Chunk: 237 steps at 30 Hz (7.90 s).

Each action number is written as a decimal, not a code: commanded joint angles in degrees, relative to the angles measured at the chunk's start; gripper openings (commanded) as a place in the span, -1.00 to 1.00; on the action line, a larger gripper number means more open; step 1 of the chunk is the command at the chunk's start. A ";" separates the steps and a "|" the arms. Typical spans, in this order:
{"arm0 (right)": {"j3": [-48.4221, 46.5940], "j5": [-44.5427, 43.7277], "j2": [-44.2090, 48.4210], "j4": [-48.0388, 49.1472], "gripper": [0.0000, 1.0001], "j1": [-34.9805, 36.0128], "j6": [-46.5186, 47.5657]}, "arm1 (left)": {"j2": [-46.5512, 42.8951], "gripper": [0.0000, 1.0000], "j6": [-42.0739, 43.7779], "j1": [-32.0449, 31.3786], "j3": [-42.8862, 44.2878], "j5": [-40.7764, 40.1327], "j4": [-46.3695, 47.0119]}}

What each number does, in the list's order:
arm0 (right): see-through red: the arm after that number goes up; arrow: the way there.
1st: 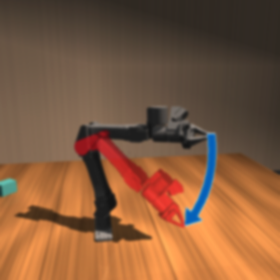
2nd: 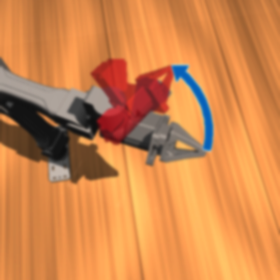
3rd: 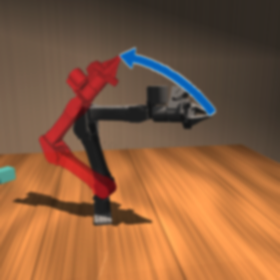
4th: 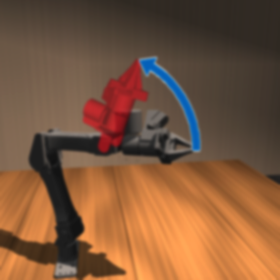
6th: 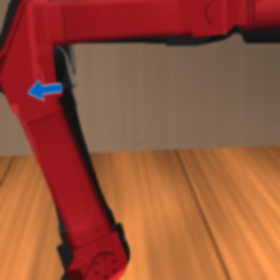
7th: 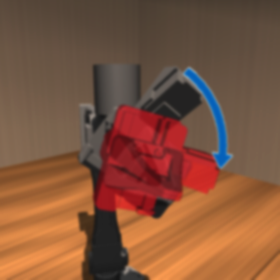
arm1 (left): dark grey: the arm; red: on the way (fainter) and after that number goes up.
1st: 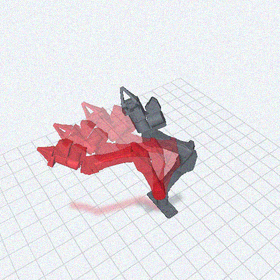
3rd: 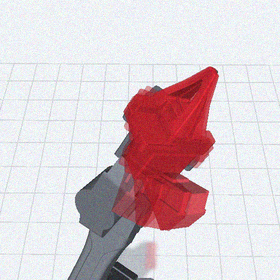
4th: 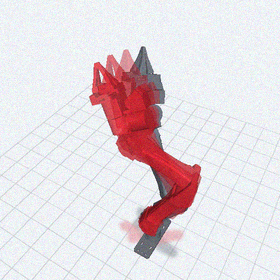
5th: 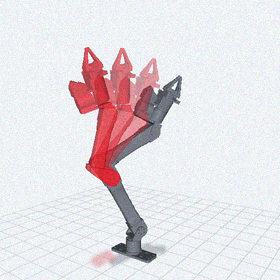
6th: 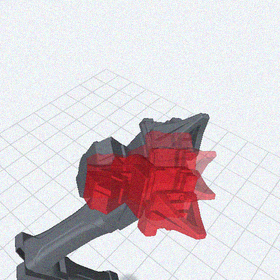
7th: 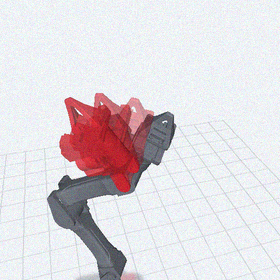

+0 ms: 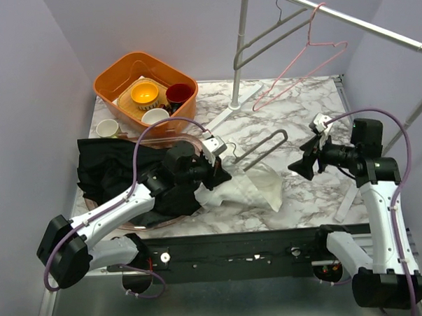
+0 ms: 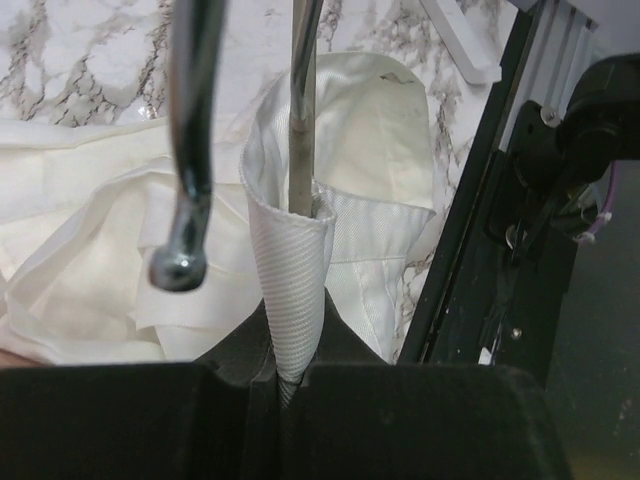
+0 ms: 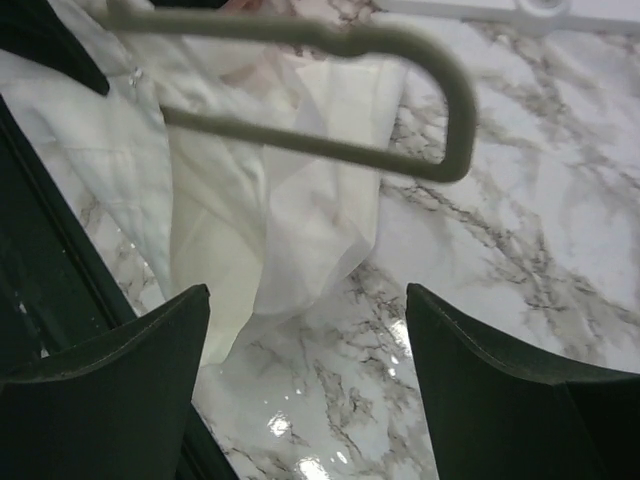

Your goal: Place the skirt on the hanger

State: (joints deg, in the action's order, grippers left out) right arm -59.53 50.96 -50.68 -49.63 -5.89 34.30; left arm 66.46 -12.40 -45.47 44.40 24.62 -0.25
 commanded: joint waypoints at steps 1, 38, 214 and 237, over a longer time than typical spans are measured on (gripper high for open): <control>5.28 8.61 -4.86 -3.46 0.69 0.52 5.42 | -3.44 -1.00 -9.30 0.91 -0.46 -4.84 8.76; 3.98 -29.68 -6.81 27.74 -0.99 3.96 -28.86 | 2.44 -1.00 9.58 1.00 11.93 -0.27 -18.46; -8.05 -10.53 -10.50 10.78 -0.99 -7.38 -20.77 | 3.59 -1.00 33.23 1.88 18.70 -10.64 -27.87; -14.74 -23.09 -4.09 9.20 -0.99 -7.73 -15.76 | 14.39 -1.00 32.09 -6.20 28.45 -21.28 -40.78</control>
State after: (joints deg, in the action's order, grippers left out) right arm -69.97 37.74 -58.26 -44.60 -11.27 15.07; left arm 76.34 20.86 -50.74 69.84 11.60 -23.83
